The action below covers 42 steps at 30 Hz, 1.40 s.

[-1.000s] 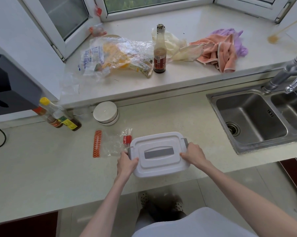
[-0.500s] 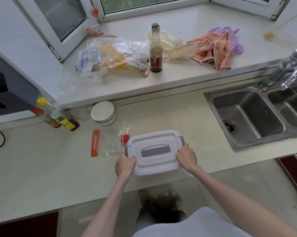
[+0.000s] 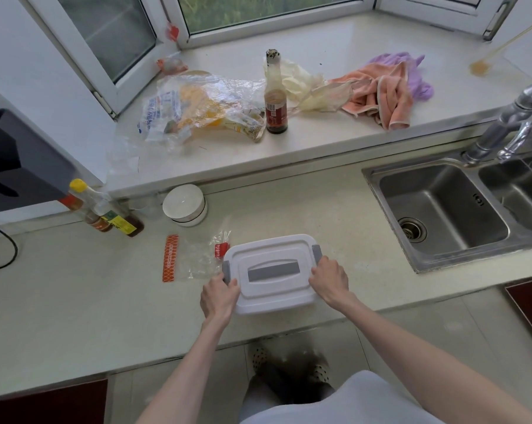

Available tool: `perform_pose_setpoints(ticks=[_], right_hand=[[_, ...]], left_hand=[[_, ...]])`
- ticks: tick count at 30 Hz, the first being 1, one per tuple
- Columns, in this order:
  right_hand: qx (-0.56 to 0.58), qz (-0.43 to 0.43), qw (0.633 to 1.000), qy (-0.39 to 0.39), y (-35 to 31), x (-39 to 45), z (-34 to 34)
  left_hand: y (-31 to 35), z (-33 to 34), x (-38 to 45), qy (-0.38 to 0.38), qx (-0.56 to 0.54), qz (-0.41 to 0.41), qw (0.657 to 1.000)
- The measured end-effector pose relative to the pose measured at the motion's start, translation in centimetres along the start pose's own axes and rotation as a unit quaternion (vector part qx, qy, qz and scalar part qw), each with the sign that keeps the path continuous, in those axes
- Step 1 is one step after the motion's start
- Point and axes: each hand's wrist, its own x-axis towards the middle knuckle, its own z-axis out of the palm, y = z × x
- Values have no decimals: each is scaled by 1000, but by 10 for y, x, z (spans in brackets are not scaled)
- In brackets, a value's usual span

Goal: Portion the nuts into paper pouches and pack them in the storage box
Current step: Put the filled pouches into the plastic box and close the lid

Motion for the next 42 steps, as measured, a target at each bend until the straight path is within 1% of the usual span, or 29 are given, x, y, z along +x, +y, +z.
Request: perform_pose_setpoints(ticks=[6, 10, 14, 18, 27, 32, 42], right_hand=[[21, -1, 999, -33, 4, 5, -3], [1, -7, 998, -68, 6, 4, -3], [11, -10, 993, -114, 9, 4, -3], [50, 6, 990, -130, 13, 3, -6], [142, 29, 978, -147, 28, -7, -2], [147, 32, 976, -154, 26, -4, -2], [154, 41, 977, -143, 25, -2, 2]], left_hand=[[1, -1, 0, -22, 11, -16, 1000], [-3, 0, -5, -51, 14, -18, 998], [-6, -1, -13, -96, -24, -26, 995], [-6, -4, -20, -115, -56, -44, 991], [-4, -1, -33, -112, -61, -52, 991], [-6, 0, -31, -106, -61, -55, 991], [-8, 5, -29, -99, -72, -58, 991]])
